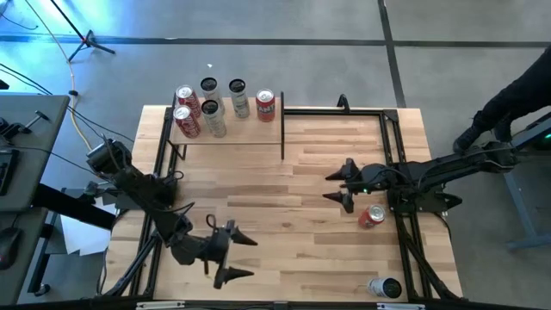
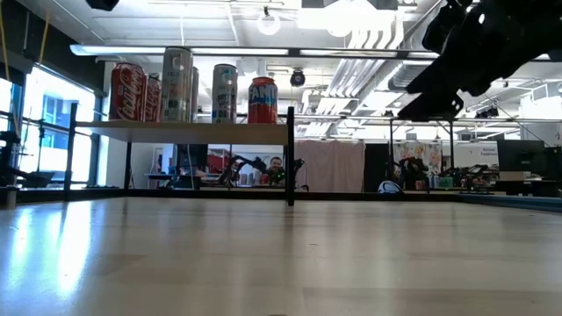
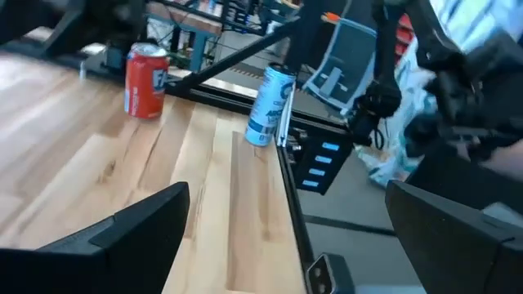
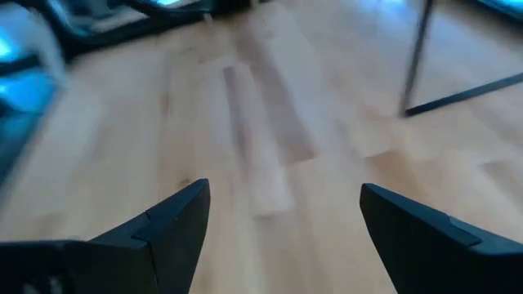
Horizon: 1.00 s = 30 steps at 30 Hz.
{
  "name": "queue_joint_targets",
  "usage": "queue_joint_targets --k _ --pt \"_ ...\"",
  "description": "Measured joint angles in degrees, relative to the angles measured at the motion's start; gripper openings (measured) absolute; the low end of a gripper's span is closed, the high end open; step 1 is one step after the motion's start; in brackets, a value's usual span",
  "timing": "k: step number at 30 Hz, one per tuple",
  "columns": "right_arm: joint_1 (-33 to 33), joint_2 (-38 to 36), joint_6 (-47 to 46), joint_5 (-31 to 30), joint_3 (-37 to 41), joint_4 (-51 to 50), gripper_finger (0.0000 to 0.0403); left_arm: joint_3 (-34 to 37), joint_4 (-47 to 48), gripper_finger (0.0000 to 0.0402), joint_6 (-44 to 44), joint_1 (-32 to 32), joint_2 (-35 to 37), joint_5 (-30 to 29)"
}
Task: Place canned beverage on shelf
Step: Put the blue soda can on the shelf aligned with the other blue soda can
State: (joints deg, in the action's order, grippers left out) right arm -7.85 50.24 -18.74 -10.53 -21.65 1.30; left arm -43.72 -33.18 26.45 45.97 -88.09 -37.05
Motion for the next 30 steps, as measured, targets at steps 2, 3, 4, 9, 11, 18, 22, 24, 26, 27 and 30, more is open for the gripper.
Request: queue_joint_targets --k 2,3,4,9,11,18,22,24,26,27,30 --pt "0.0 0.0 -3.7 4.6 0.0 0.9 0.0303 0.0 0.3 0.0388 4.1 -0.2 0.0 -0.6" --pt "0.0 0.0 -4.7 6.2 0.0 1.3 0.0303 0.0 0.7 0.0388 6.4 -0.4 0.0 -1.2" --pt "0.0 0.0 -5.6 6.7 0.0 1.6 0.0303 0.0 1.3 0.0388 8.3 -0.8 0.0 -1.8" --pt "0.0 0.0 -13.8 4.9 0.0 0.4 0.0303 0.0 2.1 0.0388 8.0 -1.5 0.0 -3.7" --pt "-0.7 0.0 -12.7 5.5 0.0 0.2 0.0303 0.0 2.1 0.0388 7.4 -1.4 0.0 -3.9" --pt "-6.7 0.4 -7.0 6.9 -9.3 0.1 0.0303 0.0 2.2 0.0388 6.2 -0.5 0.0 -4.4" --pt "-12.8 4.5 1.0 3.2 -18.4 -1.0 0.0303 0.0 2.3 0.0388 4.5 -0.5 0.0 -4.3" --pt "-15.9 8.7 2.9 -1.5 -23.9 -6.9 0.0303 0.0 2.7 0.0388 3.2 -0.5 0.0 -4.4" --pt "-18.0 13.2 0.0 -8.9 -30.2 -19.2 0.0303 0.0 3.2 0.0388 2.1 -0.5 0.0 -4.4" --pt "-18.7 15.5 -3.6 -13.0 -33.8 -27.4 0.0303 0.0 3.5 0.0388 1.8 -0.6 0.1 -4.5" --pt "-20.0 21.8 -18.2 -20.2 -43.3 -53.7 0.0303 0.0 4.9 0.0388 1.9 -0.6 1.0 -4.6"
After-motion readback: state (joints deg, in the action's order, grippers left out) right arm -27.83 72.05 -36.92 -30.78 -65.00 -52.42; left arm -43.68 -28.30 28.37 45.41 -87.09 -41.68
